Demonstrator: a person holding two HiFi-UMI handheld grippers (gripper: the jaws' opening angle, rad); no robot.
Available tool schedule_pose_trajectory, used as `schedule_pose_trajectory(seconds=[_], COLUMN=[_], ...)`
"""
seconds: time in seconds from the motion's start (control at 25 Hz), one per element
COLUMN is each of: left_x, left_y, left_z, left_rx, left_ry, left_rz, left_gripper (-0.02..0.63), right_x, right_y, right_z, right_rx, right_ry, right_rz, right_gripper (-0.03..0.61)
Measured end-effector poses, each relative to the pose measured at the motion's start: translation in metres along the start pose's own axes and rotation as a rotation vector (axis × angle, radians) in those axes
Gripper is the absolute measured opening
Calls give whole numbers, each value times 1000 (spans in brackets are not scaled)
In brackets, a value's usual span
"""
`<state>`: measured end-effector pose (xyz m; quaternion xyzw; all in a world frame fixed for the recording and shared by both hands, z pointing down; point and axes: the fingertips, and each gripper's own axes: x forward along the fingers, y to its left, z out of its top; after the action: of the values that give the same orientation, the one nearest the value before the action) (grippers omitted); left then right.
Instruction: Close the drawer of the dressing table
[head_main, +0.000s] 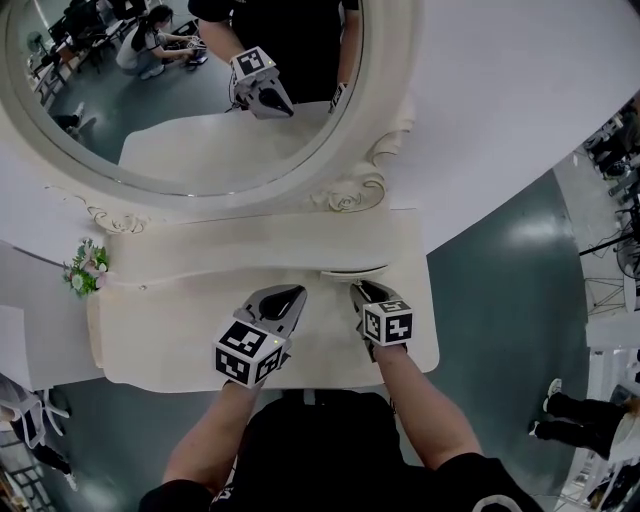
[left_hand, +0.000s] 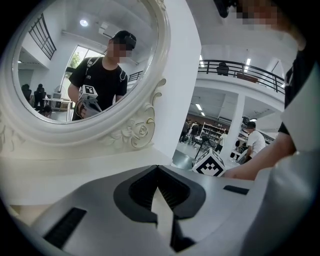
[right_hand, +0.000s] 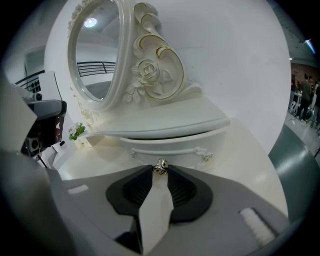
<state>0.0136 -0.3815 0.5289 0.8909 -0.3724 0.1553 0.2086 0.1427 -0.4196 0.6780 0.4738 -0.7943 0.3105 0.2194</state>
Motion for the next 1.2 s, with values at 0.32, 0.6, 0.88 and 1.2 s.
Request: schedule_pose_trajectory(seconds=[0.32, 0.6, 0.88, 1.2], left_x=[4, 3, -4, -20], left_y=[5, 9, 11, 6], left_z=[1, 1, 1, 5], left_rx=[-15, -23, -22, 9], left_ry=[7, 13, 18, 0], left_rz=[7, 12, 14, -24], left_gripper=[5, 5, 5, 5], right_x=[9, 18, 23, 14], right_y=[-3, -6, -8, -10], right_z=[7, 17, 18, 16], right_rx=[7, 14, 15, 0], right_ry=[-2, -11, -14, -16], right_rz=[14, 18, 19, -63], right_gripper=[106, 105, 106, 123])
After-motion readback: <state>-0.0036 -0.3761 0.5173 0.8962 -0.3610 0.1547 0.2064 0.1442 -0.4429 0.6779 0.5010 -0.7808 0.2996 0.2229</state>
